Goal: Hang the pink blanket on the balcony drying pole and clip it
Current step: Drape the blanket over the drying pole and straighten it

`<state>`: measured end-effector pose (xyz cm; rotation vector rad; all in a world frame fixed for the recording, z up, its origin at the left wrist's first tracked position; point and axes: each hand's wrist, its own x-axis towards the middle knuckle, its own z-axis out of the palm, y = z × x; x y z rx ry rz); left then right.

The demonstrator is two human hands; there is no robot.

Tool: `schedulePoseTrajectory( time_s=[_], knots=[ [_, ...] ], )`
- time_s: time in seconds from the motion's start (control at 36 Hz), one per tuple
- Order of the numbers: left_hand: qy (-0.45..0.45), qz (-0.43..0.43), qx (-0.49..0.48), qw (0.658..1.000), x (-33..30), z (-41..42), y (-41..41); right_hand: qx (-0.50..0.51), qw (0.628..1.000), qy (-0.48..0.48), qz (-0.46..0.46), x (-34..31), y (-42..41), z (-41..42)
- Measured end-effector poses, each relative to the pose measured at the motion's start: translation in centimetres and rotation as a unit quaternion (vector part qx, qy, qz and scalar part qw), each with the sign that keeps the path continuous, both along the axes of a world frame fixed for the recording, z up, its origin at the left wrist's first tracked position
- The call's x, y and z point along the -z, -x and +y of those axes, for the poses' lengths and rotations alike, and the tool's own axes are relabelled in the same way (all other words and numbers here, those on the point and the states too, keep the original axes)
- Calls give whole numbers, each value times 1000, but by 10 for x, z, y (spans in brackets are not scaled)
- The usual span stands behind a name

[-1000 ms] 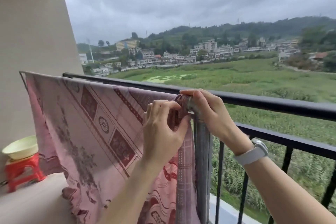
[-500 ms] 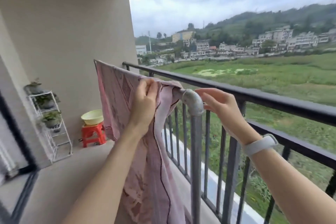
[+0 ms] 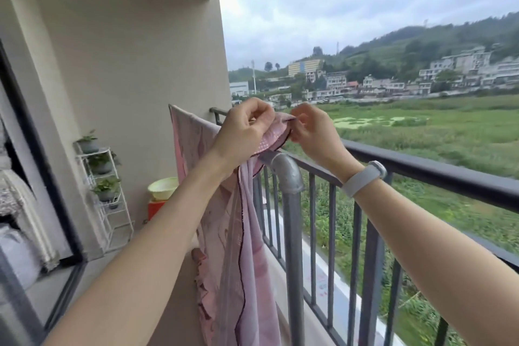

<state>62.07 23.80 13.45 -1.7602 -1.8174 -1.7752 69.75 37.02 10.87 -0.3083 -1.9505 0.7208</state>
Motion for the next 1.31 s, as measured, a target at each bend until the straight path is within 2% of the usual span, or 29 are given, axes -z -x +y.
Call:
schedulePoseTrajectory(
  time_s=[0.06, 0.11, 0.25, 0.36, 0.44, 0.56, 0.69, 0.75, 0.83, 0.92, 1.0, 1.08, 1.14, 1.19, 1.25, 1.31],
  knots=[
    [11, 68, -37, 997, -2, 3, 3, 40, 997, -67, 20, -5, -4, 8],
    [17, 92, -56, 994, -5, 2, 5, 39, 993, -111, 30, -12, -8, 11],
    [56, 130, -122, 982, -11, -2, 24, -38, 993, -101, 50, -14, -13, 15],
    [86, 138, -119, 979, -7, 0, 24, -30, 992, -117, 43, -2, -27, 24],
    [69, 102, -76, 989, -5, -3, 16, -8, 988, -150, 38, 16, -39, 34],
    [84, 80, -23, 993, 18, -7, 10, 0, 991, -128, 32, 57, -44, 30],
    [100, 23, 56, 993, 47, -11, 15, -91, 994, 57, -26, 60, -47, 16],
    [105, -5, 98, 990, 51, -12, 18, -101, 992, 77, -28, 43, -48, 10],
    [78, -69, 151, 983, 53, -13, 29, -56, 997, 27, -48, 13, -41, -5],
    [1, -169, 139, 976, 54, -16, 46, 10, 994, -46, -97, -16, -20, -30],
    [-30, -153, 43, 987, 57, -20, 80, 88, 967, -153, -183, -37, 12, -57],
    [62, -118, 16, 991, 67, -20, 131, 121, 929, -213, -277, -43, 56, -84],
    [138, -84, -14, 987, 77, -18, 162, 163, 872, -250, -388, -32, 91, -92],
    [161, -55, -44, 984, 86, -19, 190, 213, 811, -261, -479, -14, 125, -91],
    [157, -36, -68, 985, 93, -28, 216, 260, 785, -261, -498, 3, 153, -90],
    [158, 3, -93, 983, 101, -43, 243, 296, 783, -288, -465, 20, 175, -94]
  ],
)
